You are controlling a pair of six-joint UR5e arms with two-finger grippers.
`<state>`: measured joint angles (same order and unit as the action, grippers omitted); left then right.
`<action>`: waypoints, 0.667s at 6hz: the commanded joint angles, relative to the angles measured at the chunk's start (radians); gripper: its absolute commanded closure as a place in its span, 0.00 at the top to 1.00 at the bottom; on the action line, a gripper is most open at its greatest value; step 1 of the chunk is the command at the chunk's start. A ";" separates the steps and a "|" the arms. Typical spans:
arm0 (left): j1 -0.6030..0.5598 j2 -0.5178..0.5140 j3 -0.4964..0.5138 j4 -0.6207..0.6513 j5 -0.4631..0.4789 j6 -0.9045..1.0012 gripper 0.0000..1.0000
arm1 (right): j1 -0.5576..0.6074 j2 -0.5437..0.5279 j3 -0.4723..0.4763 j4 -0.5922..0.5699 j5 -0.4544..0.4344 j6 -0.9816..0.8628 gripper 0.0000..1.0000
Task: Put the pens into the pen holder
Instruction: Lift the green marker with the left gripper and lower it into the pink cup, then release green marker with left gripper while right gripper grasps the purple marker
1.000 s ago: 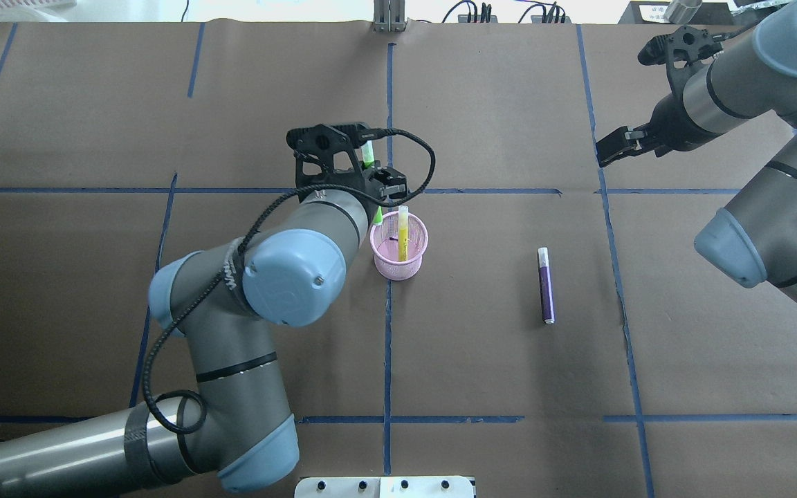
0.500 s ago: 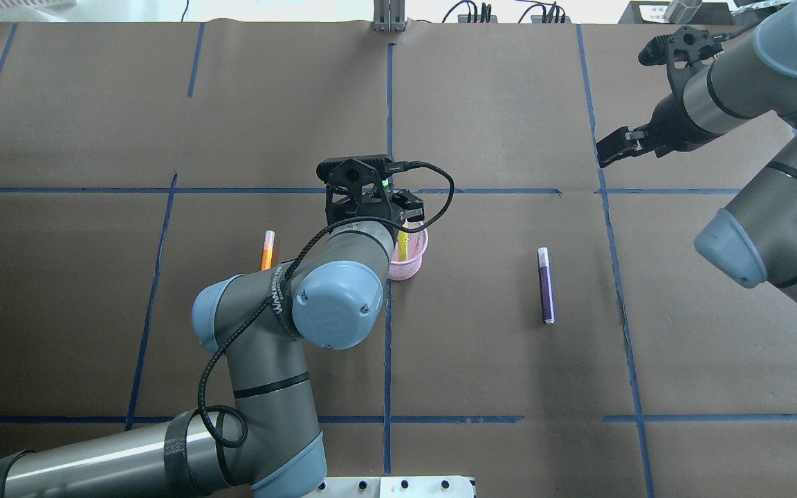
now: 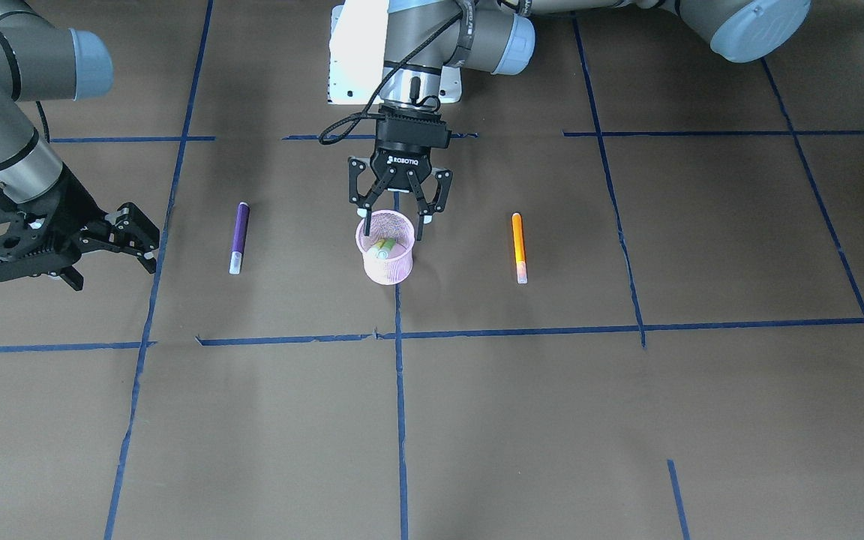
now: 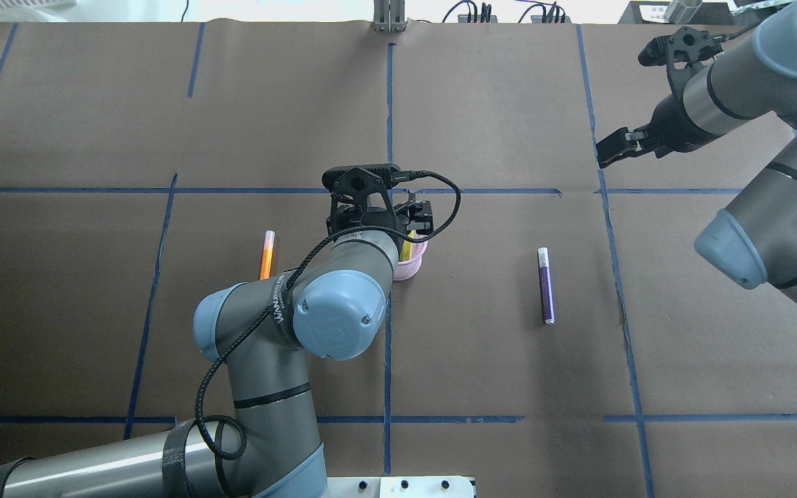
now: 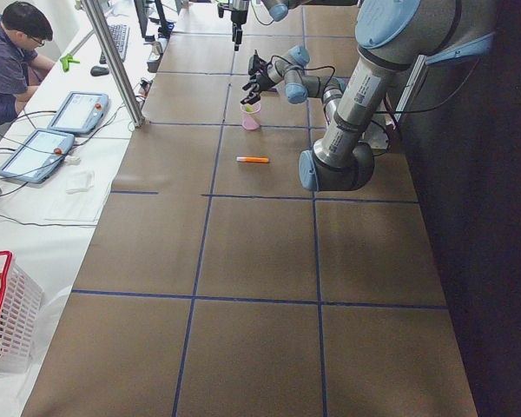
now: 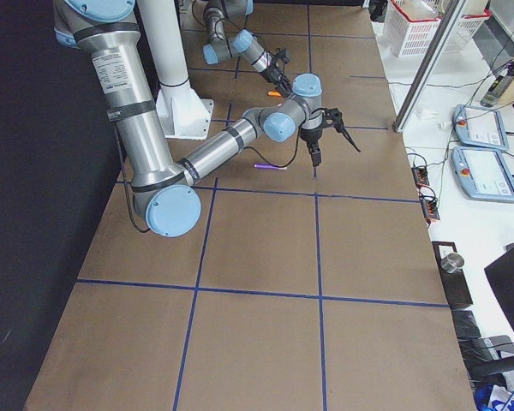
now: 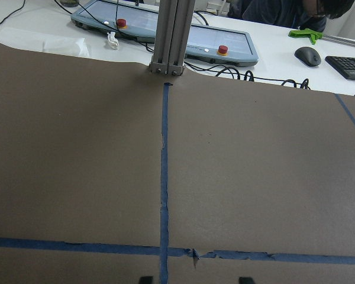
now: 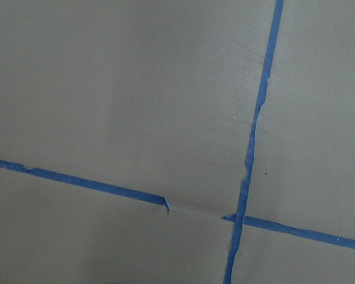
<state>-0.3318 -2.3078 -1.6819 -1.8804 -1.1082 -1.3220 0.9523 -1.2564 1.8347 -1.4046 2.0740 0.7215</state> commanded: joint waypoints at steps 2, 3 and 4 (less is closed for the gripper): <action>-0.083 0.070 -0.120 0.142 -0.314 0.136 1.00 | -0.090 0.000 0.020 0.003 -0.017 0.231 1.00; -0.140 0.114 -0.122 0.167 -0.454 0.198 1.00 | -0.169 0.008 0.020 0.001 -0.078 0.353 1.00; -0.204 0.160 -0.121 0.168 -0.584 0.274 1.00 | -0.266 0.008 0.014 0.000 -0.160 0.408 0.99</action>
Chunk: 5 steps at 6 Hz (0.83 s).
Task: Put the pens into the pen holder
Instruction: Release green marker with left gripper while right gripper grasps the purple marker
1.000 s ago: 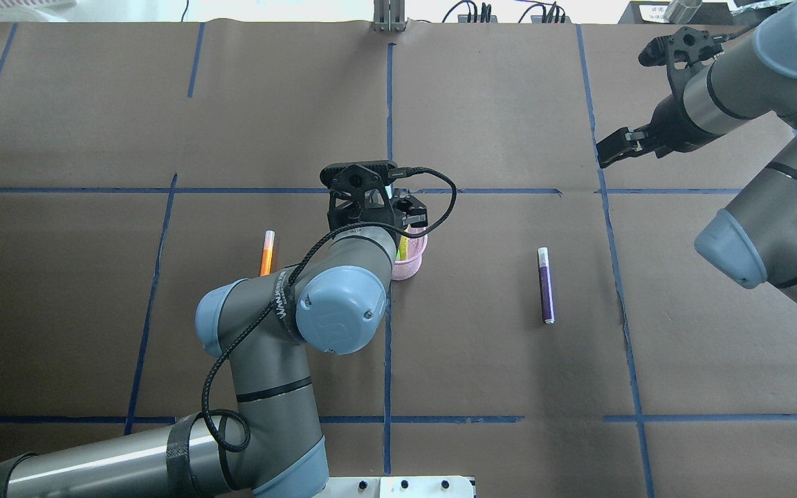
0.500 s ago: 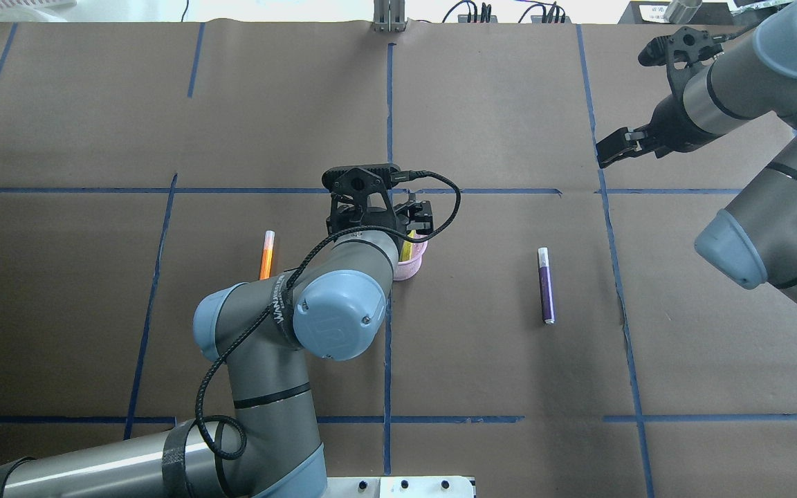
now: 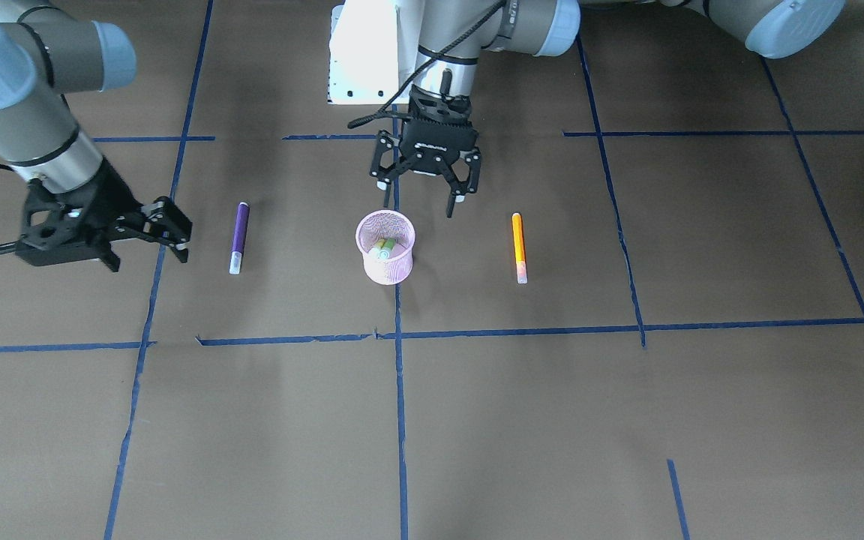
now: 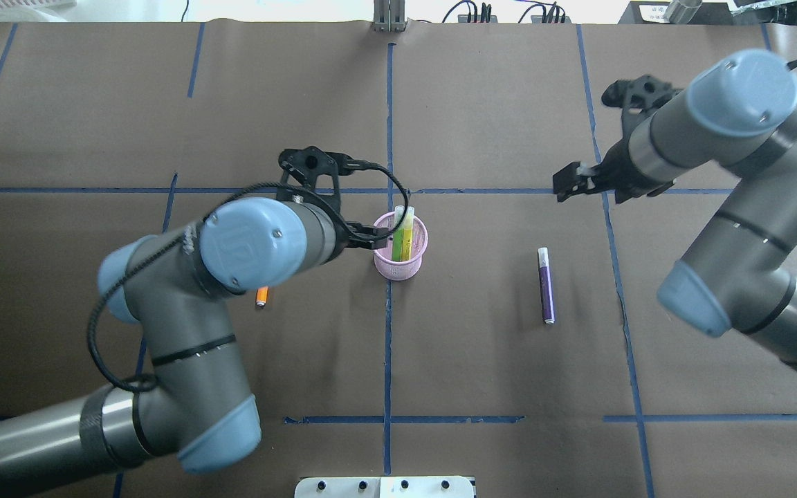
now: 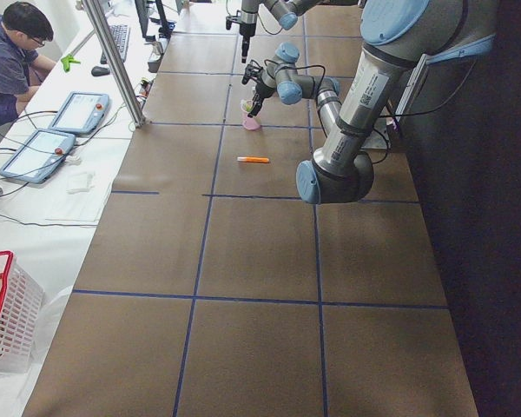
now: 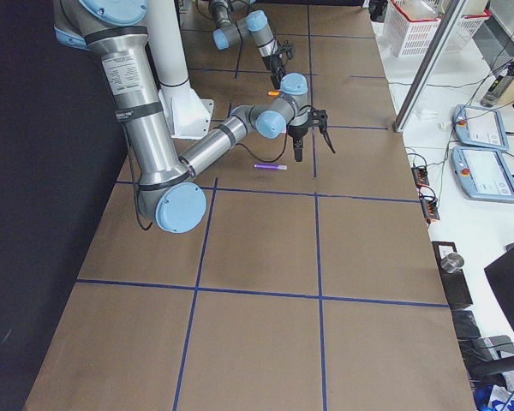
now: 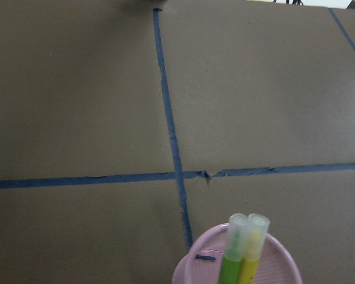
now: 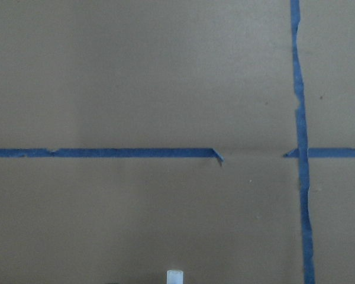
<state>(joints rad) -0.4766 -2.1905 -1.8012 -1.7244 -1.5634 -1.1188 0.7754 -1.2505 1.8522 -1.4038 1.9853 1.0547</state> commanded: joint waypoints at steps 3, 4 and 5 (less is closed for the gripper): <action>-0.103 0.087 -0.001 0.014 -0.218 0.109 1.00 | -0.183 0.011 -0.086 0.000 -0.109 0.117 0.75; -0.103 0.087 -0.003 0.014 -0.218 0.109 1.00 | -0.183 0.009 -0.094 0.000 -0.109 0.108 0.64; -0.103 0.087 -0.003 0.014 -0.218 0.109 1.00 | -0.183 0.009 -0.109 0.000 -0.111 0.105 0.59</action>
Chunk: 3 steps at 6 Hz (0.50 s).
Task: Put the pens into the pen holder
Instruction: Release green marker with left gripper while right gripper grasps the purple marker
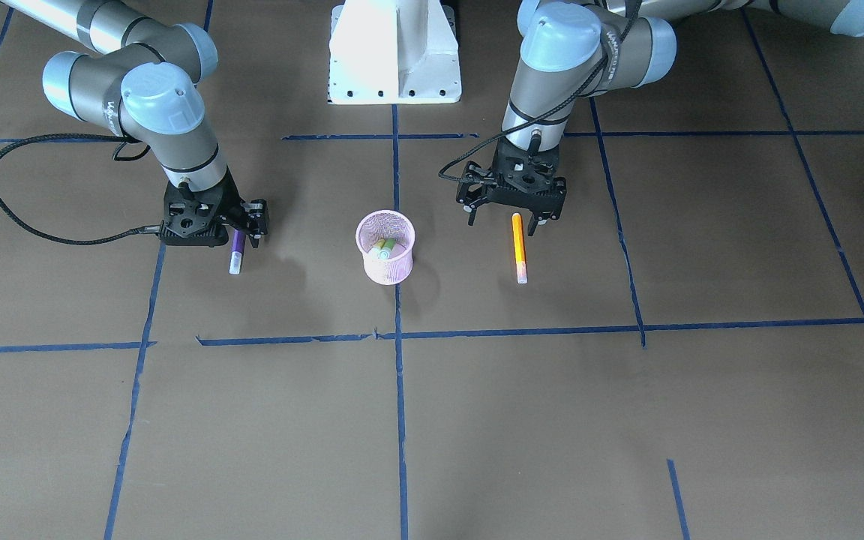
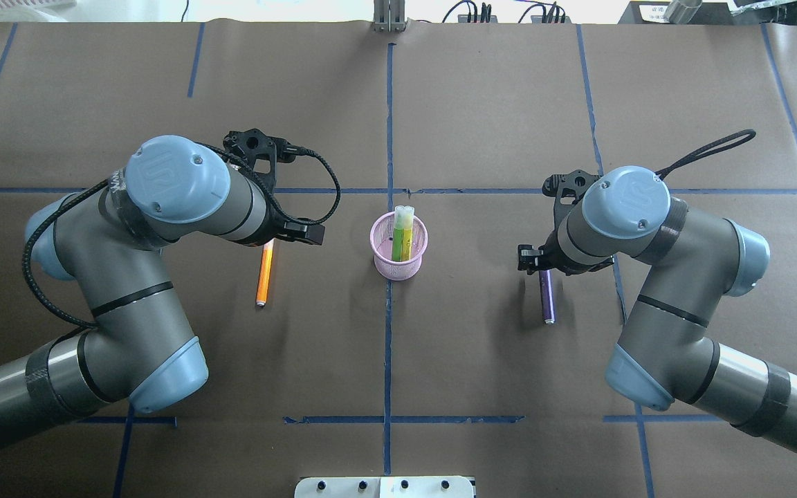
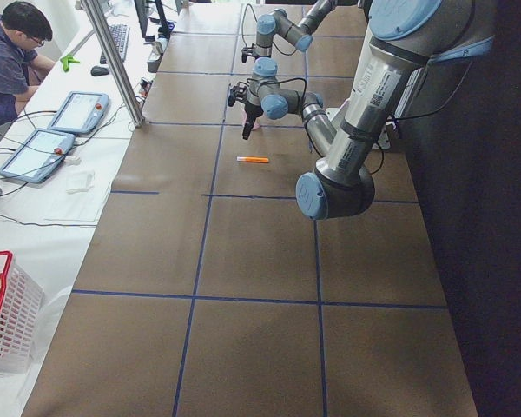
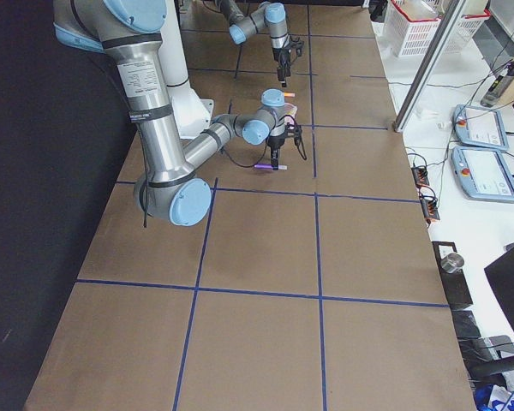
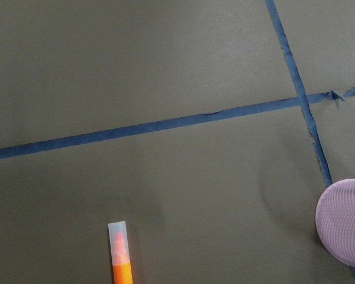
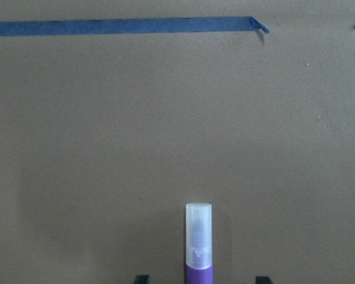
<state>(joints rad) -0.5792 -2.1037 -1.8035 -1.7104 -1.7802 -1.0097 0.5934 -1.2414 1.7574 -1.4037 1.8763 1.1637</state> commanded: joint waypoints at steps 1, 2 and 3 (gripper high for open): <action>-0.001 0.002 -0.008 0.002 -0.001 0.000 1.00 | -0.003 0.003 -0.033 0.000 -0.002 -0.004 0.57; -0.002 0.002 -0.010 0.002 -0.001 0.000 1.00 | -0.003 0.003 -0.035 0.000 0.000 -0.006 0.51; -0.002 0.004 -0.016 0.002 -0.001 0.000 1.00 | -0.004 0.005 -0.036 0.000 0.000 -0.006 0.48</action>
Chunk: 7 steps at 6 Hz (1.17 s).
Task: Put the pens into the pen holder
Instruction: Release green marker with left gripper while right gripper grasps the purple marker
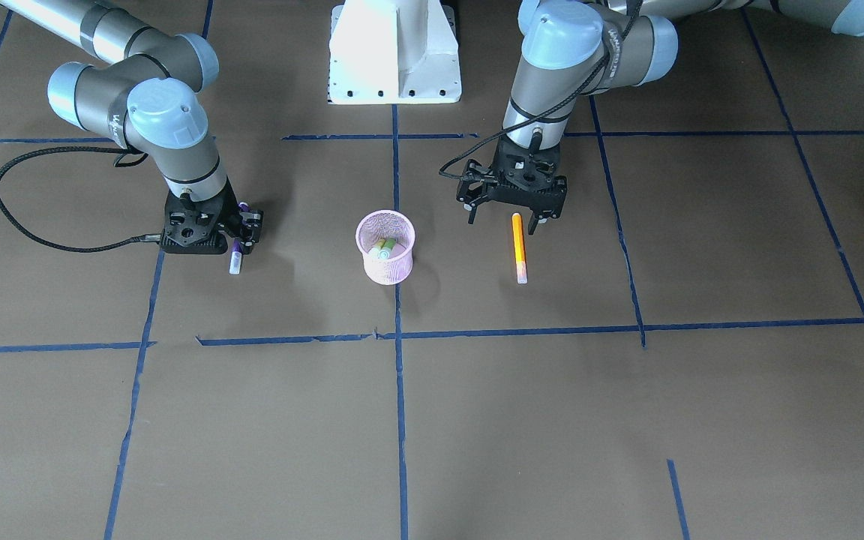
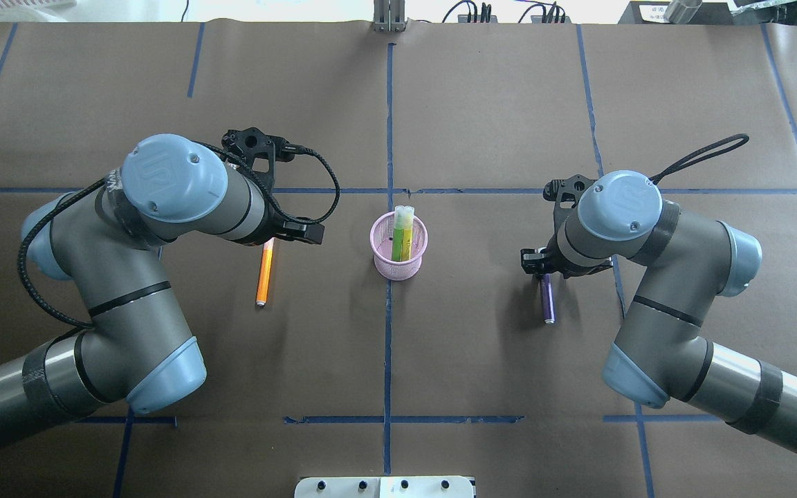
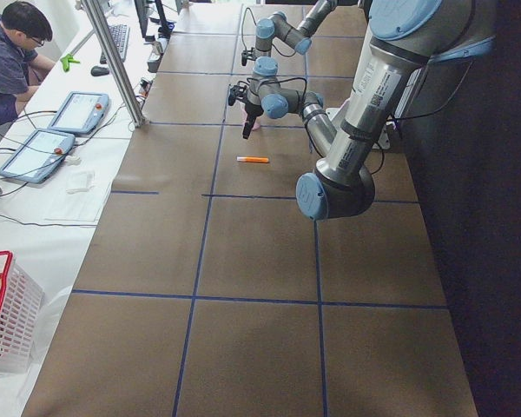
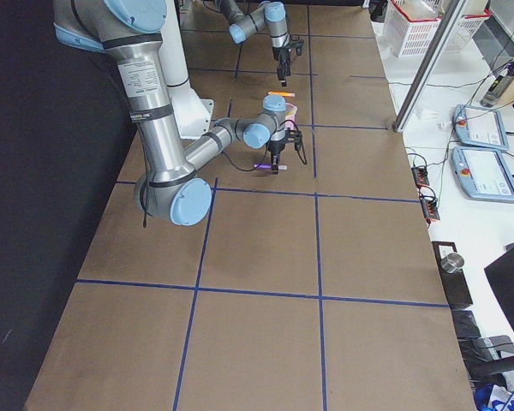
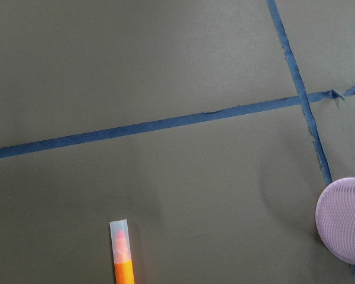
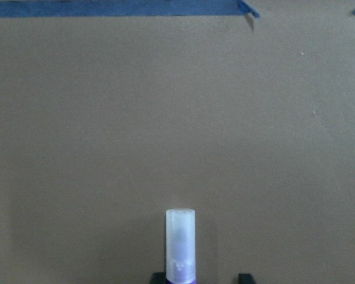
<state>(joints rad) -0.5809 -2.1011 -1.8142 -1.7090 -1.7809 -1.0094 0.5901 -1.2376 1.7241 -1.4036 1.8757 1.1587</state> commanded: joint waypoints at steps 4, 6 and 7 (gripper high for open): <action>-0.001 0.006 -0.010 0.000 0.000 0.000 1.00 | -0.003 0.021 0.005 0.000 -0.001 0.006 0.00; -0.001 0.013 -0.008 0.000 0.000 0.002 1.00 | 0.014 0.023 0.110 0.000 -0.080 0.013 0.00; -0.001 0.026 -0.002 0.000 0.000 0.011 1.00 | 0.019 0.021 0.206 0.000 -0.184 0.015 0.00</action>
<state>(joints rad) -0.5814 -2.0851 -1.8203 -1.7089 -1.7809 -1.0052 0.6039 -1.2160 1.8440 -1.4033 1.7782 1.1711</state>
